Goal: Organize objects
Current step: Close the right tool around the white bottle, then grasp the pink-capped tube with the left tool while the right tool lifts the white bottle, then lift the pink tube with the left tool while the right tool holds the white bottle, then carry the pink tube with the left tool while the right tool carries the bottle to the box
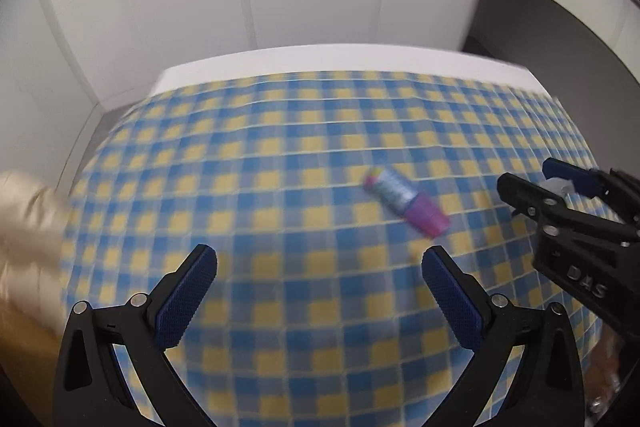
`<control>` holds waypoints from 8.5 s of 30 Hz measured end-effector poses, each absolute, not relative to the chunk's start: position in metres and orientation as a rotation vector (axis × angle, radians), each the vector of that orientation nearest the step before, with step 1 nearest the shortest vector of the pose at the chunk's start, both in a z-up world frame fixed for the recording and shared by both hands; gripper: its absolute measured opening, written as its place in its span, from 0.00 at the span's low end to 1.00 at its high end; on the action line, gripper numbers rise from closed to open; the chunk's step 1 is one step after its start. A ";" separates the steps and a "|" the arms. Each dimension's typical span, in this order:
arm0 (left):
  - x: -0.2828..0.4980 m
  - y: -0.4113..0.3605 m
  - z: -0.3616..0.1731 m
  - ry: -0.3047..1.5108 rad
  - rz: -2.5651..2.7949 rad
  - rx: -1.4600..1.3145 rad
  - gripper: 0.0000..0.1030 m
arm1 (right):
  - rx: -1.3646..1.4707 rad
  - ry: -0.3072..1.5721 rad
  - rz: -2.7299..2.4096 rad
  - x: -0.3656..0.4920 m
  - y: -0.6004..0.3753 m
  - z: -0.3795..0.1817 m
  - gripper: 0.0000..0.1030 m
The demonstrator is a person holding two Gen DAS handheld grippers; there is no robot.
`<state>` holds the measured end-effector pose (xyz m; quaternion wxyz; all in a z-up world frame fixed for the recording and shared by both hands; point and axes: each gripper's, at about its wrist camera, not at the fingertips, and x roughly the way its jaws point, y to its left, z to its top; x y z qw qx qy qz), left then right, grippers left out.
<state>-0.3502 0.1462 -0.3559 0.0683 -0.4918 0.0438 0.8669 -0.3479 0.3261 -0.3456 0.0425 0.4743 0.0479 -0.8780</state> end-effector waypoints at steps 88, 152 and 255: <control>-0.353 0.129 -0.344 0.049 2.722 -1.628 0.17 | 1.532 0.091 -2.669 -0.325 0.333 -0.327 0.57; -0.202 0.128 0.018 0.041 2.991 -1.204 0.18 | 1.201 0.121 -2.915 -0.210 0.330 0.026 0.57; 0.125 0.090 -0.027 0.080 3.011 -1.363 0.18 | 1.333 0.193 -2.622 0.101 0.302 -0.059 0.57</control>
